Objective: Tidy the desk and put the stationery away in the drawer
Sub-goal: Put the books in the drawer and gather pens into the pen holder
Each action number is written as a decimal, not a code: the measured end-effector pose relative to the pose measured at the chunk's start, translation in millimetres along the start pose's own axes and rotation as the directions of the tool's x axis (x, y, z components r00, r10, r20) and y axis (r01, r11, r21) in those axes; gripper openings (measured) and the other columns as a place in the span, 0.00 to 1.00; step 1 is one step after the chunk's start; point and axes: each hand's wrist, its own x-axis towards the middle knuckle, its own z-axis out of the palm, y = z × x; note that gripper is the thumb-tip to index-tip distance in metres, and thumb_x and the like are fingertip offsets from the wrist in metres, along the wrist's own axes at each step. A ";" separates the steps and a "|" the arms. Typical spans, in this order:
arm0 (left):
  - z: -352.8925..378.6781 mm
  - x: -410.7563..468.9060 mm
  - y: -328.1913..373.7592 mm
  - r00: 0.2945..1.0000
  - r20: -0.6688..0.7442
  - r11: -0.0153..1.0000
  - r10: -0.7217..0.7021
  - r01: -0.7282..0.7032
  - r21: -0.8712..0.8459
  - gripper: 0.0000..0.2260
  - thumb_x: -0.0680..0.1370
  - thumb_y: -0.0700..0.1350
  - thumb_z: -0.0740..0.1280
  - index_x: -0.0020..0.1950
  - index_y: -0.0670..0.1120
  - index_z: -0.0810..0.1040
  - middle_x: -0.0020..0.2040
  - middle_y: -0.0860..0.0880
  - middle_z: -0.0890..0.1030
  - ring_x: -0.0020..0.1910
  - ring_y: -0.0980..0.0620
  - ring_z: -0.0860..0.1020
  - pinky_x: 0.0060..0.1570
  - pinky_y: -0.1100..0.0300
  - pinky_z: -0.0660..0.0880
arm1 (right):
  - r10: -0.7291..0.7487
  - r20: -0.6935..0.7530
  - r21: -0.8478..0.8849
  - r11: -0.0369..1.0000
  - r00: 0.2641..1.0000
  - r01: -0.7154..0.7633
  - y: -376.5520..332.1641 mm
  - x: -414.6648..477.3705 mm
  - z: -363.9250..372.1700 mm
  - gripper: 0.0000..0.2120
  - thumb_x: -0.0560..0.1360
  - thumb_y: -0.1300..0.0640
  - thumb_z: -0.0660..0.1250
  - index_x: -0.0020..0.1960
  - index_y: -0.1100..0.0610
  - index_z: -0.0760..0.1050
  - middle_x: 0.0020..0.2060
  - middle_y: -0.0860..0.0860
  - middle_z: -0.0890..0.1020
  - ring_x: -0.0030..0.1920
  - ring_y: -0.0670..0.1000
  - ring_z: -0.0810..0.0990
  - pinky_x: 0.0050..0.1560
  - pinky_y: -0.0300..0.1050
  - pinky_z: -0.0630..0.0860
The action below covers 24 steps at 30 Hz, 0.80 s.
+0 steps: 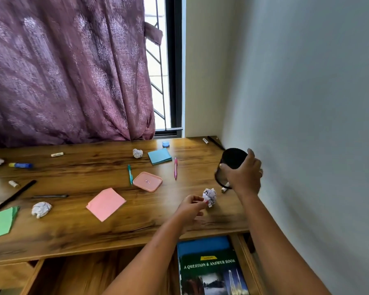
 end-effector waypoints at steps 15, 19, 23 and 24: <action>-40.5 50.8 67.8 0.756 -0.465 0.857 0.460 -0.515 0.011 0.32 0.63 0.39 0.80 0.60 0.45 0.65 0.57 0.49 0.75 0.56 0.50 0.75 0.47 0.63 0.72 | 0.141 0.823 0.279 0.743 0.550 -0.608 -19.4 35.1 57.1 0.11 0.81 0.53 0.57 0.51 0.57 0.76 0.46 0.54 0.77 0.45 0.50 0.75 0.46 0.46 0.73; -47.2 87.8 75.6 0.739 -0.442 0.861 0.508 -0.449 0.238 0.36 0.60 0.43 0.81 0.61 0.49 0.65 0.58 0.50 0.74 0.55 0.50 0.73 0.54 0.58 0.72 | 0.146 0.610 0.112 0.957 0.779 -0.267 -3.8 95.1 80.5 0.11 0.78 0.59 0.60 0.57 0.60 0.78 0.51 0.55 0.79 0.48 0.52 0.75 0.43 0.43 0.71; -46.7 130.6 67.8 0.730 -0.460 0.862 0.506 -0.413 0.294 0.39 0.58 0.44 0.82 0.64 0.48 0.66 0.60 0.49 0.75 0.58 0.48 0.74 0.58 0.55 0.73 | 0.082 0.481 -0.191 0.982 0.873 0.013 27.8 148.1 105.6 0.14 0.76 0.60 0.60 0.59 0.60 0.77 0.58 0.57 0.79 0.58 0.57 0.76 0.57 0.46 0.73; -45.5 141.0 66.4 0.731 -0.459 0.863 0.504 -0.405 0.303 0.39 0.58 0.45 0.82 0.64 0.48 0.67 0.60 0.49 0.75 0.58 0.48 0.74 0.58 0.56 0.73 | 0.071 0.485 -0.252 0.966 0.872 0.062 35.6 159.8 114.3 0.16 0.76 0.60 0.60 0.61 0.60 0.75 0.61 0.57 0.78 0.60 0.58 0.76 0.58 0.47 0.73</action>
